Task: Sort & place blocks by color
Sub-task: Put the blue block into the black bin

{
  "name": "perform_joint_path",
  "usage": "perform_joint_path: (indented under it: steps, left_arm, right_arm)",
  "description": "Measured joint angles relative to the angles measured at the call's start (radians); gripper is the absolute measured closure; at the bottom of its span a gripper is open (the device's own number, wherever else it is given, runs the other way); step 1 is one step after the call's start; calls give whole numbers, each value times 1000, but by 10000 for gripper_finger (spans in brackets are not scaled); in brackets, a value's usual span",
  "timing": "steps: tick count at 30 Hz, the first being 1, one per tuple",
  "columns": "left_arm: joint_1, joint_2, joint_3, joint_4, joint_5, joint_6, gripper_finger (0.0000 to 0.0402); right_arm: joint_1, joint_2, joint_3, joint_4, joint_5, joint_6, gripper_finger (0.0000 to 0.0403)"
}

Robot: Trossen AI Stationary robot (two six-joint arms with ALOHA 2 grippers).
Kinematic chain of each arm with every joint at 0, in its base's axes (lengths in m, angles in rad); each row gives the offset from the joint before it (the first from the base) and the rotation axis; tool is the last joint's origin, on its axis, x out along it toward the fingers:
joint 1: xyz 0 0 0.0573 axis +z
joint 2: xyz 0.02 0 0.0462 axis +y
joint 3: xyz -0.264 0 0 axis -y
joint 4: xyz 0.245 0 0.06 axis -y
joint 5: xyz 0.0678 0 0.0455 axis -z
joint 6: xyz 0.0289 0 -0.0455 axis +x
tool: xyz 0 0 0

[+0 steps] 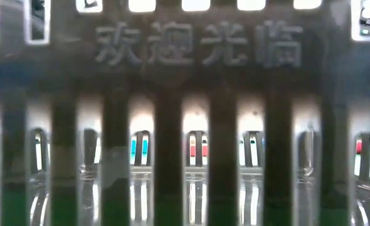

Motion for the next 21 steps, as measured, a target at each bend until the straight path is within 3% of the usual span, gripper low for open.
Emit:
perform_joint_path:
  steps: [4, 8, 13, 21]
  left_arm:
    - [28, 60, 0, 52, 9, 52, 98]
    - [53, 110, 0, 55, 43, 80, 81]
    - [104, 153, 0, 84, 88, 86, 89]
    - [199, 165, 0, 91, 287, 100, 115]
  right_arm:
    - [0, 0, 0, 0, 0, 0, 145]
    - [0, 0, 0, 0, 0, 0, 145]
    - [0, 0, 0, 0, 0, 0, 145]
    - [0, 0, 0, 0, 0, 0, 145]
